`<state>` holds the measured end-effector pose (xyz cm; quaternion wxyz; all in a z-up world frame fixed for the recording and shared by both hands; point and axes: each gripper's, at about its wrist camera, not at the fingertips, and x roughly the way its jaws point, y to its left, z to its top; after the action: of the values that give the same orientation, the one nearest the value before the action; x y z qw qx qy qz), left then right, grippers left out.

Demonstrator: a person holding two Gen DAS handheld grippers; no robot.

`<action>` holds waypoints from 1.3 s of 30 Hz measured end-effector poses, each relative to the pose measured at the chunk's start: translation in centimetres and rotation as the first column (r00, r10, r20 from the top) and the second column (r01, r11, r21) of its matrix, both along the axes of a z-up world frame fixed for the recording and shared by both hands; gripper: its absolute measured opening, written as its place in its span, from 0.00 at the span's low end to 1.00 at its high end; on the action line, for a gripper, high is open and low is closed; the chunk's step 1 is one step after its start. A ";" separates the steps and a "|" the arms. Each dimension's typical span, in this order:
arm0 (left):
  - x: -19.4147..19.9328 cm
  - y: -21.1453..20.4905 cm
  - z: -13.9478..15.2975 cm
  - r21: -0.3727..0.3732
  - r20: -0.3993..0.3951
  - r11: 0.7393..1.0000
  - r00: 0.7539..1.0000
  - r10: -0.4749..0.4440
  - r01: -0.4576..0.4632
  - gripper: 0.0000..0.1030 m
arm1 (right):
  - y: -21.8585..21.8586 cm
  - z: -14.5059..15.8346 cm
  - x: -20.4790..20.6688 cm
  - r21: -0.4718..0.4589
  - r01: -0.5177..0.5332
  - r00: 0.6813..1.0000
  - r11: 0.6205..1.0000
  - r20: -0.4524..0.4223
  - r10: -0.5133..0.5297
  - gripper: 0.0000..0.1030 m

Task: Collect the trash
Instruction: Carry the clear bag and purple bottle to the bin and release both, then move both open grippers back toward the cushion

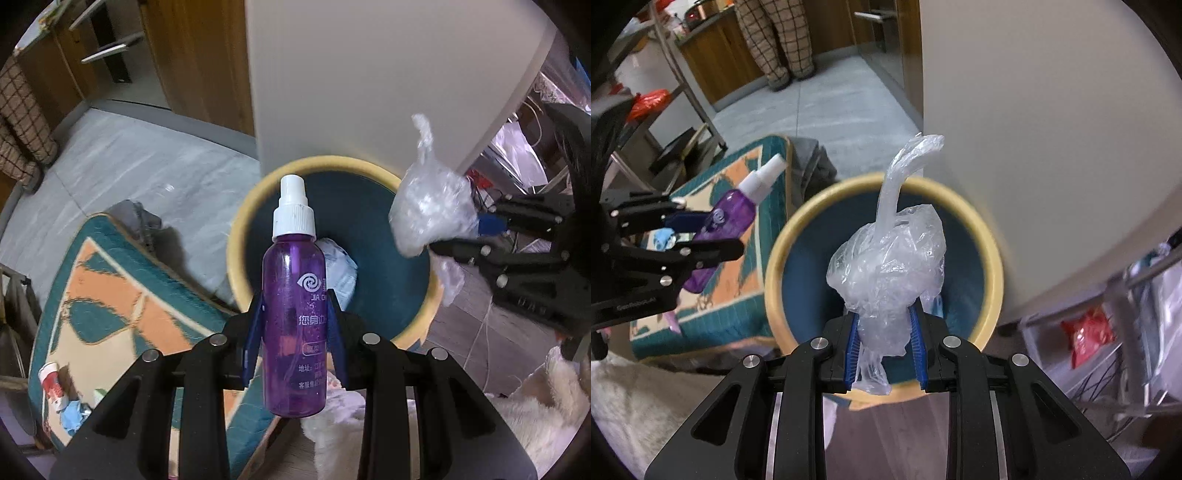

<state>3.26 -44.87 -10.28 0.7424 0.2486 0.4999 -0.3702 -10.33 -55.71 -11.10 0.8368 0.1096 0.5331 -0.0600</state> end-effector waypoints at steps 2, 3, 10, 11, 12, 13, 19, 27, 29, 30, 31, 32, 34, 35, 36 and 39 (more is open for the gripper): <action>-0.1 -0.8 -0.4 0.016 0.015 1.000 1.000 -0.006 0.005 0.32 | -0.1 -0.4 -0.1 0.009 0.009 1.000 1.000 -0.009 -0.009 0.25; 0.0 -1.1 -0.5 0.016 0.018 1.000 1.000 -0.008 0.007 0.32 | -0.1 -0.4 -0.1 0.013 0.012 1.000 1.000 -0.010 -0.012 0.28; -0.2 -0.7 0.9 -0.029 0.051 1.000 0.999 0.011 -0.010 0.60 | -0.8 0.3 -0.3 0.002 0.026 1.000 1.000 0.007 -0.026 0.58; -0.1 -0.4 0.9 -0.027 0.049 0.999 0.999 0.020 -0.019 0.61 | -0.9 0.5 -0.3 0.001 0.032 0.999 0.999 0.012 -0.032 0.58; 0.2 0.0 1.0 -0.030 0.047 0.999 0.998 0.034 -0.032 0.61 | -0.9 0.6 -0.3 0.000 0.035 0.999 0.999 0.016 -0.035 0.60; 0.4 0.4 1.1 -0.035 0.045 0.998 0.998 0.045 -0.043 0.62 | -0.9 0.7 -0.3 -0.003 0.039 0.999 0.999 0.019 -0.039 0.62; 1.0 3.1 1.6 -0.044 0.045 0.994 0.994 0.104 -0.102 0.64 | -0.5 1.2 -0.3 -0.012 0.046 0.999 0.999 0.028 -0.045 0.68; 1.7 8.6 3.3 -0.074 0.059 0.981 0.982 0.182 -0.177 0.67 | 1.2 3.4 0.3 -0.042 0.025 0.998 0.999 0.063 -0.023 0.87; 1.9 10.1 3.8 -0.082 0.070 0.977 0.976 0.204 -0.199 0.71 | 1.6 4.1 0.4 -0.053 0.028 0.997 0.998 0.079 -0.023 0.90; 2.1 11.2 4.2 -0.088 0.076 0.973 0.973 0.219 -0.212 0.72 | 1.9 4.6 0.5 -0.054 0.027 0.996 0.998 0.088 -0.023 0.91; 2.2 12.0 4.4 -0.090 0.081 0.970 0.969 0.233 -0.226 0.75 | 2.1 4.9 0.6 -0.055 0.030 0.995 0.998 0.095 -0.025 0.92; 2.3 12.8 4.6 -0.093 0.087 0.966 0.965 0.248 -0.240 0.77 | 2.3 5.3 0.6 -0.057 0.033 0.994 0.998 0.101 -0.027 0.92; 2.5 15.0 5.1 -0.105 0.092 0.957 0.955 0.282 -0.272 0.77 | 2.6 5.9 0.9 -0.060 0.036 0.993 0.998 0.111 -0.029 0.92; 2.7 15.8 5.2 -0.107 0.093 0.953 0.951 0.294 -0.284 0.78 | 3.0 6.2 1.0 -0.062 0.035 0.993 0.997 0.117 -0.027 0.92; 2.8 16.9 5.4 -0.109 0.096 0.947 0.946 0.311 -0.301 0.78 | 3.3 6.6 1.2 -0.067 0.031 0.992 0.997 0.121 -0.022 0.92; 3.0 20.0 5.9 -0.116 0.110 0.933 0.930 0.352 -0.339 0.78 | 4.9 7.5 2.0 -0.094 0.005 0.992 0.996 0.126 0.007 0.92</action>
<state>6.24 -24.82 -4.38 0.8377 0.1443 0.4687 -0.2403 -8.33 -50.79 -3.62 0.8732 0.0735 0.4756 -0.0773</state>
